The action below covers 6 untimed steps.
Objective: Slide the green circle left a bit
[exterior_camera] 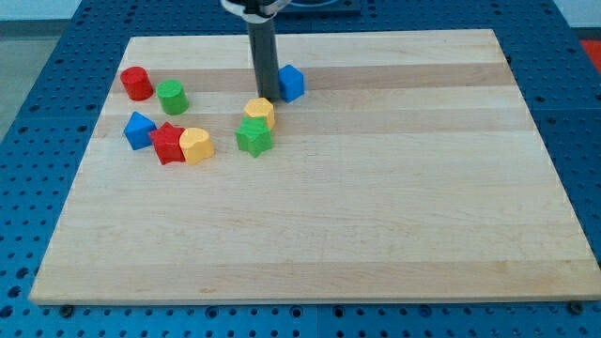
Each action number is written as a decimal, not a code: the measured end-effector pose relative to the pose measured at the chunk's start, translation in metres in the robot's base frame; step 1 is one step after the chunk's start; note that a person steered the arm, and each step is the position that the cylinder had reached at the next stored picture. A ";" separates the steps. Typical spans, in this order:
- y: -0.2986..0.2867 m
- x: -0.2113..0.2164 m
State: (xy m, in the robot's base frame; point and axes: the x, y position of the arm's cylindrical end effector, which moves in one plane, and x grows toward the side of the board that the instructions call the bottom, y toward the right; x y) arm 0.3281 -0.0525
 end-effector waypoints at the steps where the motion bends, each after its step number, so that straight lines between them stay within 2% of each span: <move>1: 0.001 0.000; 3: -0.045 0.000; 5: -0.057 0.000; 6: -0.088 0.002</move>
